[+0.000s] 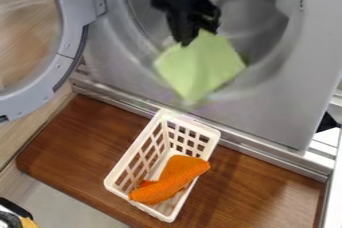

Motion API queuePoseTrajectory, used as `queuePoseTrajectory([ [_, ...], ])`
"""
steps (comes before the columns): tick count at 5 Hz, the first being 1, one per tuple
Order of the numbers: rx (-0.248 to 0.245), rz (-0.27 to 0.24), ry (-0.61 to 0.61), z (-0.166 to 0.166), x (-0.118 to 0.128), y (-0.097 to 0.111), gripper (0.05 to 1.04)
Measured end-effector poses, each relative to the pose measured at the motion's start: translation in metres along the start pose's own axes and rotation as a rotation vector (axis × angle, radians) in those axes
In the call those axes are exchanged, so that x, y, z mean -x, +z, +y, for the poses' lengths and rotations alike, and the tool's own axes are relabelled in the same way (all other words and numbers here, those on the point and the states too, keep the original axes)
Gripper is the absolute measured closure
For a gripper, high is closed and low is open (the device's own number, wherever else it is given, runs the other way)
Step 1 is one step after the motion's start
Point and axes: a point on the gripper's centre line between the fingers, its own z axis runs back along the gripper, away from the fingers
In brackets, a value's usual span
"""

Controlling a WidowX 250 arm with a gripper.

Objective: Put the green cloth inside the washer

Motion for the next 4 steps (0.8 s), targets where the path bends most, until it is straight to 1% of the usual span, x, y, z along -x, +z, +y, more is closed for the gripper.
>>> queuePoseTrajectory([
  [1, -0.034, -0.207, -0.088, 0.013, -0.035, 0.009, 1.031],
  [2, -0.088, -0.348, -0.176, 0.016, -0.042, 0.001, 1.031],
  [3, -0.133, -0.411, -0.183, 0.025, -0.033, -0.009, 1.012],
  [4, -0.087, -0.331, -0.156, 0.026, -0.02, -0.038, 0.865],
])
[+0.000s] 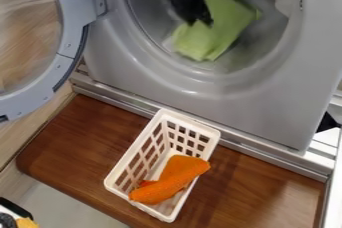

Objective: Put the green cloth inside the washer

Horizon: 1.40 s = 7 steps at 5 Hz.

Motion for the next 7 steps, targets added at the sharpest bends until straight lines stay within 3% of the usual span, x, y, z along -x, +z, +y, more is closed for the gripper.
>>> queuePoseTrajectory([
  [2, 0.069, 0.041, 0.026, -0.008, -0.001, 0.005, 0.293],
  [3, 0.058, 0.009, 0.041, -0.009, -0.014, 0.033, 0.079],
  [4, 0.094, 0.12, 0.072, -0.027, -0.006, 0.053, 0.076],
  [5, 0.133, 0.294, 0.117, -0.049, 0.023, 0.059, 0.083],
  [6, 0.159, 0.429, 0.139, -0.066, 0.053, 0.046, 0.083],
  [7, 0.157, 0.468, 0.111, -0.077, 0.061, 0.043, 0.083],
])
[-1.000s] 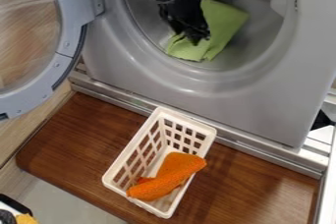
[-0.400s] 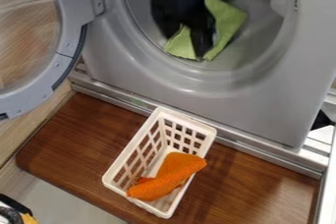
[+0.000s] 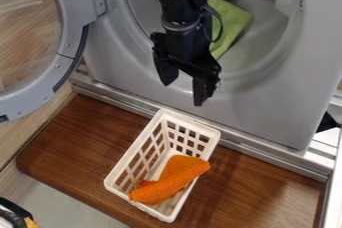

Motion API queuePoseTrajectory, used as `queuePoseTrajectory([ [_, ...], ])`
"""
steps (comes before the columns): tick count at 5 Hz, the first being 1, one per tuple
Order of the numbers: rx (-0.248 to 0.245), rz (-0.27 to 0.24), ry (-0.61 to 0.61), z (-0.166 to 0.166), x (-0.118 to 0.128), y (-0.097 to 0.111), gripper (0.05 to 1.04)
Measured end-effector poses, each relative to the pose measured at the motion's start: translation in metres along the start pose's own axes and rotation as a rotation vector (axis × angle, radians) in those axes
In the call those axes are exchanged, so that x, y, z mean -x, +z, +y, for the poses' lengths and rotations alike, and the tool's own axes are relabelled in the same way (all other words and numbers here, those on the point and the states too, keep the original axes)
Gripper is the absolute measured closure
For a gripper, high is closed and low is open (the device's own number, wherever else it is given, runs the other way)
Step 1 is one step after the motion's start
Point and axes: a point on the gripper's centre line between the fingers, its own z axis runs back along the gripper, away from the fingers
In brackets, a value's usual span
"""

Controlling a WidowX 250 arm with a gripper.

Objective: Put the green cloth inside the washer

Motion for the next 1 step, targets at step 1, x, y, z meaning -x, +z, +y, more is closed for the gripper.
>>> queuePoseTrajectory([
  [1, -0.022, 0.025, -0.007, 0.0002, 0.0021, -0.0046, 0.083],
])
